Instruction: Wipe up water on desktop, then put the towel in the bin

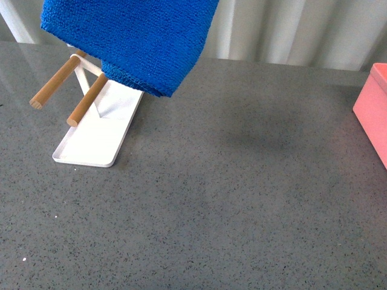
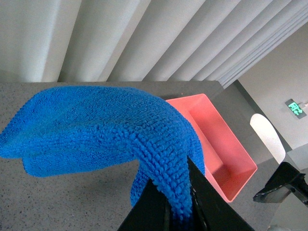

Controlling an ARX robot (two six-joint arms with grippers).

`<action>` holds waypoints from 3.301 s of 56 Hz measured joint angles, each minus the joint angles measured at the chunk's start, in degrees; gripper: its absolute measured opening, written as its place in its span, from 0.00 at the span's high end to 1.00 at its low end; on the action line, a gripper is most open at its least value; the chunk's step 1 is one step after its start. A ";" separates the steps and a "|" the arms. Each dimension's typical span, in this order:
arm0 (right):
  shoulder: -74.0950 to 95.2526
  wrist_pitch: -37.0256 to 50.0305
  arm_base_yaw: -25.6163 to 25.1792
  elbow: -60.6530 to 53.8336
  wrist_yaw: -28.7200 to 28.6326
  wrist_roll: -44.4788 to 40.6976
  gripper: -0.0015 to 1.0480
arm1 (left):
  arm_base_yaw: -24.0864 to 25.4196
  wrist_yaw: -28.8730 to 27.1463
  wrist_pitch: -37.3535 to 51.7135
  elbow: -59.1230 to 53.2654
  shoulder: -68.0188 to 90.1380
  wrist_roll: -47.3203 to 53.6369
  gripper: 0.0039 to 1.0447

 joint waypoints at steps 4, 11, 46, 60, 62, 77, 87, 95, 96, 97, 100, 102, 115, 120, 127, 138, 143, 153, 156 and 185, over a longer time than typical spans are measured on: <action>4.52 2.71 2.08 2.10 -0.70 1.20 0.07 | 0.00 0.00 0.00 0.00 0.00 0.00 0.97; 13.97 6.75 7.23 7.65 1.86 2.95 0.07 | 0.00 0.00 -0.02 0.00 0.00 0.00 0.97; 32.72 18.56 18.05 21.51 6.25 10.62 0.07 | 0.00 0.00 -0.02 0.00 0.00 0.02 0.97; 34.82 20.20 20.50 25.33 8.33 12.57 0.07 | 0.00 0.00 -0.02 0.00 0.00 0.02 0.97; 34.97 20.22 20.68 25.55 8.63 12.63 0.07 | 0.00 0.00 -0.02 0.00 0.00 0.00 0.97; 36.06 22.80 21.53 26.56 10.78 15.17 0.35 | 0.00 0.00 0.00 0.00 0.00 0.00 0.97; 36.11 25.16 21.22 26.34 11.87 17.70 0.71 | 0.00 0.00 0.00 0.00 0.00 -0.07 0.67; 35.98 24.39 20.44 25.75 12.90 18.25 0.90 | 0.00 0.07 -0.02 0.00 0.00 -0.07 0.45; 35.91 23.82 20.31 25.64 13.00 18.16 0.92 | 0.00 0.07 0.00 0.00 0.00 -0.07 0.41; 35.80 23.23 20.06 25.42 12.98 17.94 0.95 | 0.00 0.07 -0.02 0.00 0.00 -0.07 0.38; 35.63 22.56 19.76 25.07 13.00 17.68 0.95 | 0.00 0.04 0.00 0.00 0.00 -0.07 0.29; 35.52 22.12 19.52 24.85 13.07 17.62 0.95 | 0.00 0.04 0.00 0.00 0.00 -0.07 0.24; 34.97 20.85 18.67 24.02 13.16 16.35 0.95 | -1.95 -36.57 20.96 -12.57 -4.50 12.46 0.35; 34.40 20.06 18.27 23.71 13.18 15.85 0.95 | 0.17 -46.25 28.44 -23.30 -10.51 16.79 0.54; 33.55 19.43 17.79 23.28 13.14 15.04 0.95 | 2.64 -45.53 31.76 -31.76 -15.37 18.19 0.73; 32.57 17.88 17.09 21.92 12.72 13.44 0.95 | 4.96 -42.40 34.69 -42.27 -21.59 18.95 0.97; 32.09 17.18 16.06 21.44 12.68 12.98 0.95 | 6.14 -41.24 35.54 -46.47 -25.11 19.21 0.97; 31.32 16.50 15.43 21.20 12.74 12.22 0.95 | 8.37 -39.52 35.65 -53.31 -31.67 19.32 0.97; 31.08 16.31 15.43 21.20 12.72 12.07 0.95 | 8.76 -38.91 35.45 -54.62 -33.33 19.32 0.97; 30.47 14.84 15.12 21.07 13.62 10.91 0.95 | 13.51 -34.34 27.28 -62.64 -49.44 19.34 0.97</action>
